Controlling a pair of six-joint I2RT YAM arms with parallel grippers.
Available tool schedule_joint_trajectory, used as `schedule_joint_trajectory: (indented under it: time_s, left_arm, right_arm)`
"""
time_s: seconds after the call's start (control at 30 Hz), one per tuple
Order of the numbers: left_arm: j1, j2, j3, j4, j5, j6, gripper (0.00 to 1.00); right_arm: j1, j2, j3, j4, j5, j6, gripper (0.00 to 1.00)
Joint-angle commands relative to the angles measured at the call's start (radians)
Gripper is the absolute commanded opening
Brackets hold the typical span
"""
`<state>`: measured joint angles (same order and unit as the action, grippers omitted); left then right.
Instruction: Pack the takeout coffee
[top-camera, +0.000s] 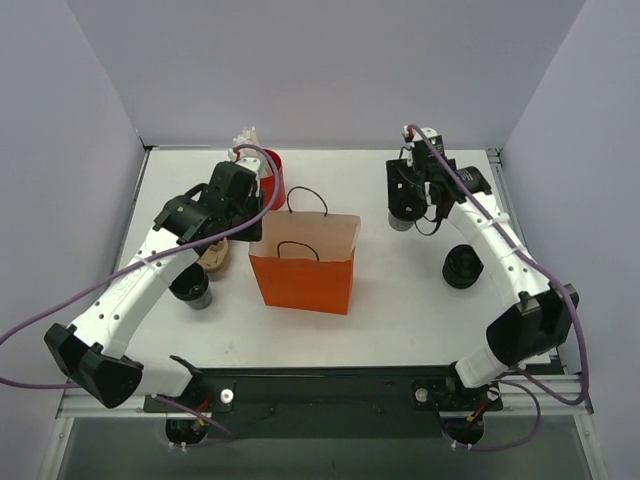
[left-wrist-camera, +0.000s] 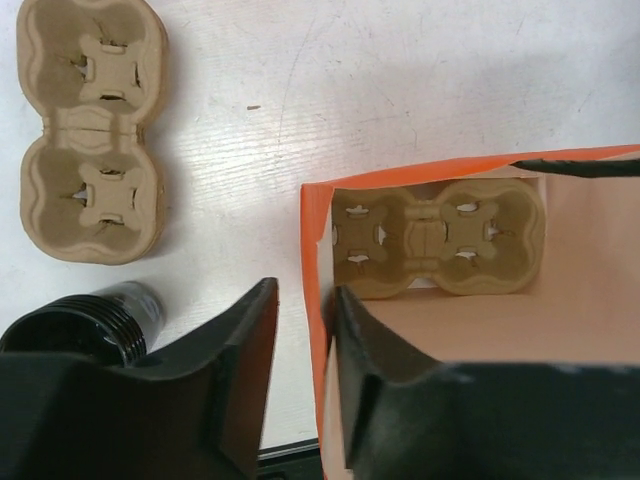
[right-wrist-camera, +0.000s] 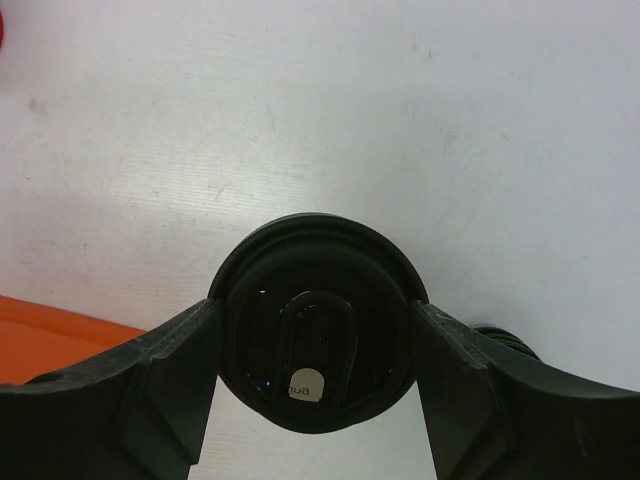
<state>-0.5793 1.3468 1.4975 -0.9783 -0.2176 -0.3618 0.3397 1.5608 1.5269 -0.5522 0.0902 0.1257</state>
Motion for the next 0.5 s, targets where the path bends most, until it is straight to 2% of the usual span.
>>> schedule_joint_trajectory:
  time_s: [0.0,0.03,0.07,0.17,0.33,0.37,0.47]
  left_arm:
    - [0.012,-0.015,-0.005,0.084,0.041,0.018,0.32]
    - [0.012,-0.012,-0.002,0.089,0.059,0.024,0.26]
    - [0.012,-0.009,0.009,0.089,0.073,0.035,0.15]
    - [0.012,-0.009,0.010,0.089,0.129,0.044,0.00]
    - [0.012,-0.003,0.026,0.177,0.205,0.012,0.00]
    - [0.012,0.003,0.032,0.190,0.214,0.006,0.00]
    - [0.012,0.047,0.090,0.214,0.218,-0.019,0.00]
  right_arm:
    - [-0.005,-0.111,0.073,-0.038,0.019,-0.014,0.51]
    - [-0.004,-0.137,0.087,-0.040,0.013,-0.017,0.51]
    - [-0.005,-0.152,0.096,-0.040,0.005,-0.029,0.50]
    - [-0.001,-0.208,0.136,-0.038,-0.033,-0.058,0.50]
    - [0.018,-0.269,0.223,0.009,-0.205,-0.113,0.49]
    - [0.025,-0.277,0.245,0.024,-0.286,-0.135,0.49]
    - [0.093,-0.312,0.260,0.104,-0.362,-0.187,0.49]
